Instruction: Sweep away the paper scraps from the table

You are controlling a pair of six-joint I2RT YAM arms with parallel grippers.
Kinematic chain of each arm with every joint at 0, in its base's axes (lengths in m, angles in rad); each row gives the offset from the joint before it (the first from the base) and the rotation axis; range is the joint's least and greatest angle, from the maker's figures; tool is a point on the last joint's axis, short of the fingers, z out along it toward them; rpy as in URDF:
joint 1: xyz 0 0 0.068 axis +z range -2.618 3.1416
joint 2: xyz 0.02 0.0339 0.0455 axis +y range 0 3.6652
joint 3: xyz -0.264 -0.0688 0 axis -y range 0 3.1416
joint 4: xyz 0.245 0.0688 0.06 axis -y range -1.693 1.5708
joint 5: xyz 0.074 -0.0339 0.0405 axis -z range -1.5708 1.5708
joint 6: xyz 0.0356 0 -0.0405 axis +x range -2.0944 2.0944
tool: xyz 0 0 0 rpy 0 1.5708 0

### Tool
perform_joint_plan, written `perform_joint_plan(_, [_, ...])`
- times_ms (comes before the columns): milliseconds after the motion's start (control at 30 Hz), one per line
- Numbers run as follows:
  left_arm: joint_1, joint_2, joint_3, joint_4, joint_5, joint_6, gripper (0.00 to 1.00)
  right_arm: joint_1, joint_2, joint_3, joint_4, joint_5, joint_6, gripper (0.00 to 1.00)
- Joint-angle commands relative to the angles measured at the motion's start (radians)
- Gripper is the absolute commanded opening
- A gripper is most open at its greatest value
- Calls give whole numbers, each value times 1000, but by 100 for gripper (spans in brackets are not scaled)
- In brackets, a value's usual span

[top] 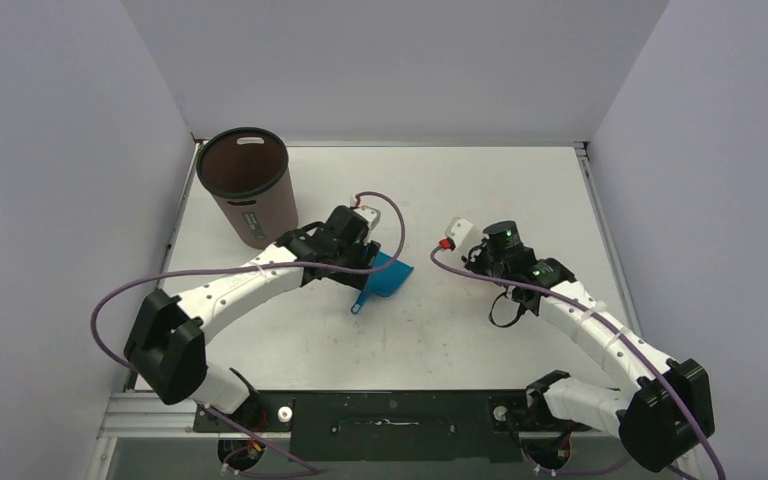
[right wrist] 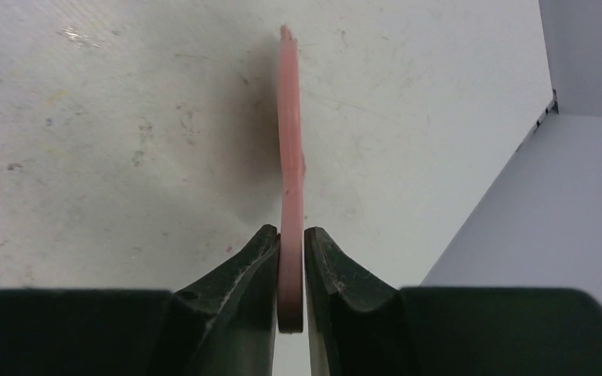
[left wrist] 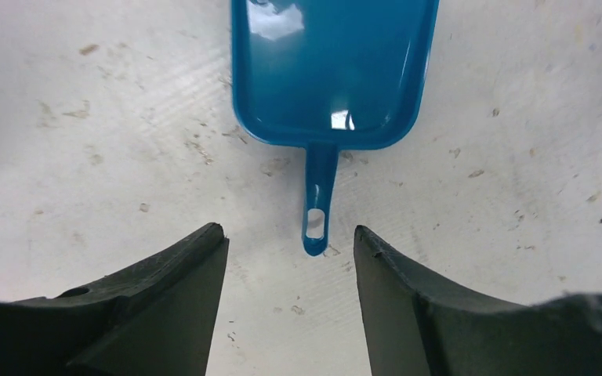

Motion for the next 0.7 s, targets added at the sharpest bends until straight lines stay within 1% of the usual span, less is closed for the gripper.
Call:
perform_joint_plan(0, [66,-127,-31,126,-27,-20,59,102,14,3,-17,-32,67,23])
perform_joint_plan(67, [90,-145,-37,139,-16,-24,60,167,28,-3,-35,-51,92,33])
perform_joint_plan(133, [102,-152,-36,140,-14,-23,60,214,47,-2,-56,-74,110,47])
perform_joint_plan(200, [107,-154,-37,138,-16,-23,60,218,70,16,-74,-120,135,62])
perform_joint_plan(267, [109,-154,-37,138,-17,-22,60,218,91,58,-115,-200,147,71])
perform_joint_plan(333, [108,-152,-36,138,-14,-22,60,212,106,112,-152,-285,175,77])
perform_joint_plan(400, [108,-151,-35,136,-15,-20,60,177,108,166,-172,-382,207,82])
perform_joint_plan(500, [108,-159,-38,141,-14,-20,60,59,95,226,-160,-569,253,93])
perform_joint_plan(533, [108,-163,-41,147,-11,-19,60,19,87,237,-143,-598,272,98])
perform_joint_plan(600, [106,-174,-46,155,-3,-16,60,-44,73,238,-82,-597,326,92])
perform_joint_plan(667, [106,-185,-49,164,2,-16,60,-119,60,205,14,-599,407,90])
